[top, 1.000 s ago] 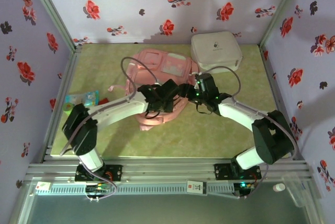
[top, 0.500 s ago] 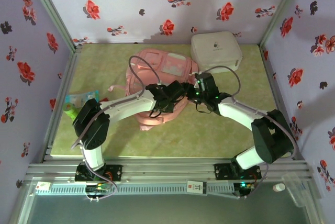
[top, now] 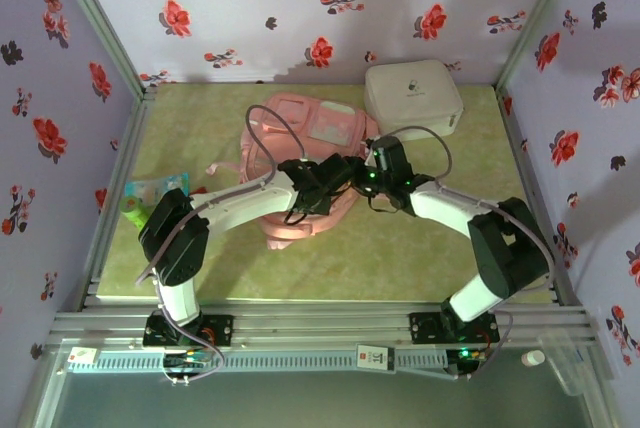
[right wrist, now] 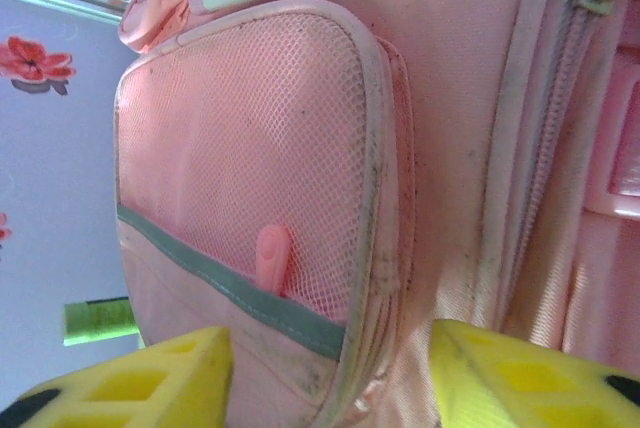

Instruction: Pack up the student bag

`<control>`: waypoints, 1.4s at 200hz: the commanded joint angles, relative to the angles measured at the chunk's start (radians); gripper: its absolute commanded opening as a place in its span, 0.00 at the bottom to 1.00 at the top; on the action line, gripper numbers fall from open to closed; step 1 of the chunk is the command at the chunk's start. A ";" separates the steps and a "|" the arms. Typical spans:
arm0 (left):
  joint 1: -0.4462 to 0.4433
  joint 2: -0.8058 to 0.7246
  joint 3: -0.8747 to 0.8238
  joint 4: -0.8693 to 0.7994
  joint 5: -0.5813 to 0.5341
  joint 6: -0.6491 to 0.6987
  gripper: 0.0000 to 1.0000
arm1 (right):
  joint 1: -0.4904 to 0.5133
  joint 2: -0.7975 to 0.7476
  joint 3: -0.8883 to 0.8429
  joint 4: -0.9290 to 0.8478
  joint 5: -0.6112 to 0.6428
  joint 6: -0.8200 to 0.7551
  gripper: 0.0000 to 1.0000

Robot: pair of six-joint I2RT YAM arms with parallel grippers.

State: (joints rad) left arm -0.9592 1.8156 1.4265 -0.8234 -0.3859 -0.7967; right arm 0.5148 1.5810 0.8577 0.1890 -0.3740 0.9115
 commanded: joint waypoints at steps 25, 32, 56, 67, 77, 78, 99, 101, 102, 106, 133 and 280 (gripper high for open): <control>0.014 -0.069 -0.009 -0.020 -0.044 0.043 0.00 | -0.007 0.078 0.083 -0.020 -0.016 0.019 0.31; 0.020 -0.075 -0.017 -0.022 -0.044 0.044 0.00 | -0.007 0.081 0.093 -0.039 -0.006 0.009 0.25; 0.046 -0.105 -0.059 -0.035 -0.053 0.061 0.00 | -0.007 0.080 0.124 -0.138 0.081 -0.043 0.14; 0.063 -0.124 -0.082 -0.052 -0.071 0.071 0.00 | -0.009 0.067 0.127 -0.173 0.121 -0.069 0.13; 0.083 -0.145 -0.106 -0.067 -0.091 0.079 0.00 | -0.009 0.056 0.132 -0.206 0.156 -0.089 0.12; 0.085 -0.147 -0.108 -0.069 -0.093 0.081 0.00 | -0.009 0.055 0.132 -0.208 0.159 -0.091 0.12; 0.134 -0.194 -0.160 -0.073 -0.106 0.117 0.00 | -0.012 0.044 0.144 -0.247 0.182 -0.126 0.11; 0.139 -0.198 -0.164 -0.072 -0.106 0.120 0.00 | -0.012 0.044 0.145 -0.248 0.183 -0.128 0.11; 0.142 -0.200 -0.165 -0.071 -0.106 0.123 0.00 | -0.012 0.044 0.145 -0.249 0.183 -0.129 0.10; 0.151 -0.205 -0.173 -0.070 -0.106 0.130 0.00 | -0.013 0.045 0.147 -0.252 0.182 -0.134 0.10; 0.208 -0.250 -0.217 -0.044 -0.106 0.188 0.00 | -0.022 0.057 0.168 -0.268 0.184 -0.157 0.09; 0.079 -0.195 -0.187 0.174 0.127 0.295 0.00 | -0.116 -0.077 0.083 -0.197 0.085 0.041 0.54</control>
State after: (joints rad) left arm -0.8734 1.6100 1.2022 -0.6754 -0.2783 -0.5224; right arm 0.3927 1.5631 1.0039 -0.0494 -0.2810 0.8249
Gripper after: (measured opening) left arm 0.053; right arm 0.544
